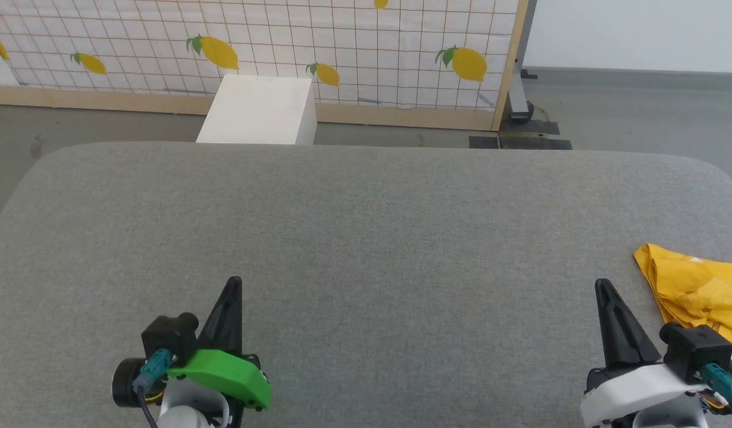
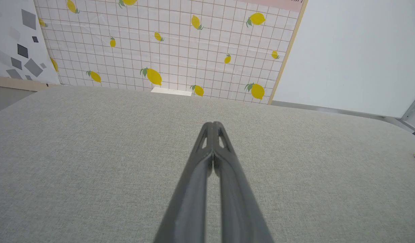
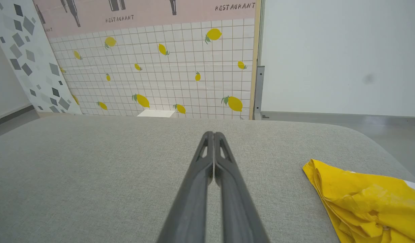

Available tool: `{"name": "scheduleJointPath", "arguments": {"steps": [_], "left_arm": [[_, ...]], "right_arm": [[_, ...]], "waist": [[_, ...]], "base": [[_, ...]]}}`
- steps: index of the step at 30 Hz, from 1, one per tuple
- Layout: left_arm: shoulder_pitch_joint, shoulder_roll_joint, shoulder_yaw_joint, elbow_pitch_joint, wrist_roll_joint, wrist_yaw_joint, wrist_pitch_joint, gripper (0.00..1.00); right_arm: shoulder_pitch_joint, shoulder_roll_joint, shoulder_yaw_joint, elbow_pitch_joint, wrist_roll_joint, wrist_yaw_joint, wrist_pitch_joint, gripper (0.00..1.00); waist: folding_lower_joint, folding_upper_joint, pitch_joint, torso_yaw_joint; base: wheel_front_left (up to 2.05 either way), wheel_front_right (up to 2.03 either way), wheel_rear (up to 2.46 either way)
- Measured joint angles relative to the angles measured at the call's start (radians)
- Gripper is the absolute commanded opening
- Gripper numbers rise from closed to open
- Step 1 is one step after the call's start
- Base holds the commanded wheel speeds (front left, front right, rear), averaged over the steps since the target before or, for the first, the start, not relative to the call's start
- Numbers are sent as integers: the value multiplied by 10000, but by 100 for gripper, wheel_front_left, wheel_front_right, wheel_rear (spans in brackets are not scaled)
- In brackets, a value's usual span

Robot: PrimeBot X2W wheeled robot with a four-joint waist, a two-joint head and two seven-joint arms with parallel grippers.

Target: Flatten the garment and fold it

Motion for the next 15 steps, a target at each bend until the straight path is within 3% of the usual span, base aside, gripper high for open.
{"name": "scheduleJointPath", "arguments": {"steps": [15], "left_arm": [[20, -27, 96, -341, 253, 125, 318, 0]], "right_arm": [[-28, 0, 81, -4, -121, 0, 140, 0]], "waist": [[0, 0, 27, -51]], "base": [[0, 0, 0]]}}
